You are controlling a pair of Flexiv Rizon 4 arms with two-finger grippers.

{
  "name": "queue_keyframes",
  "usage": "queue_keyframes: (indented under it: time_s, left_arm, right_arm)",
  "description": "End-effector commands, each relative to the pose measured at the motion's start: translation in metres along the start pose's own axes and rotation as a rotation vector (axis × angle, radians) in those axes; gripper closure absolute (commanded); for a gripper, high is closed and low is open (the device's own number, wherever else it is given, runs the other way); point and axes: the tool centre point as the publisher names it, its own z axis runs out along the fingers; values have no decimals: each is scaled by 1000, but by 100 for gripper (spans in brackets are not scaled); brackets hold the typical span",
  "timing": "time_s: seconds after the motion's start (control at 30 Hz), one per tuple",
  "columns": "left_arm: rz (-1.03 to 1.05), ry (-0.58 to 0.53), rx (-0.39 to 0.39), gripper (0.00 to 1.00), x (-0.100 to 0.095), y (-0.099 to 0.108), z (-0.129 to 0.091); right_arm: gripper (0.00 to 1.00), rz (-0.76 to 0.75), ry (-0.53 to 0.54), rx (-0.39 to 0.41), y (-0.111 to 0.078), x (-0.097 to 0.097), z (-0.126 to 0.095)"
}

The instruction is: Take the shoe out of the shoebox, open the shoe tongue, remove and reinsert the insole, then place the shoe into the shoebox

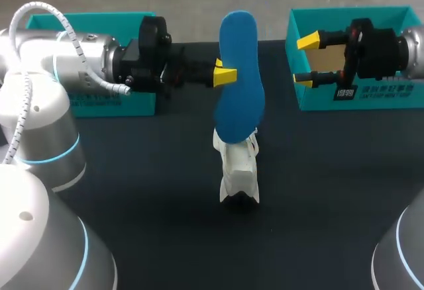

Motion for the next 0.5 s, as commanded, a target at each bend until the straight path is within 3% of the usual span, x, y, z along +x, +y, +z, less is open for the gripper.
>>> queue_keyframes:
  time_s: [0.03, 0.13, 0.5]
  left_arm:
    - [283, -61, -126, 100, -9, 5, 0]
    - [394, -107, -174, 100, -10, -3, -1]
    - [394, -107, -174, 100, -10, -3, -1]
  right_arm:
    - [0, 1, -2, 0, 0, 0, 1]
    - [0, 1, -2, 0, 0, 0, 1]
    - [0, 1, -2, 0, 0, 0, 1]
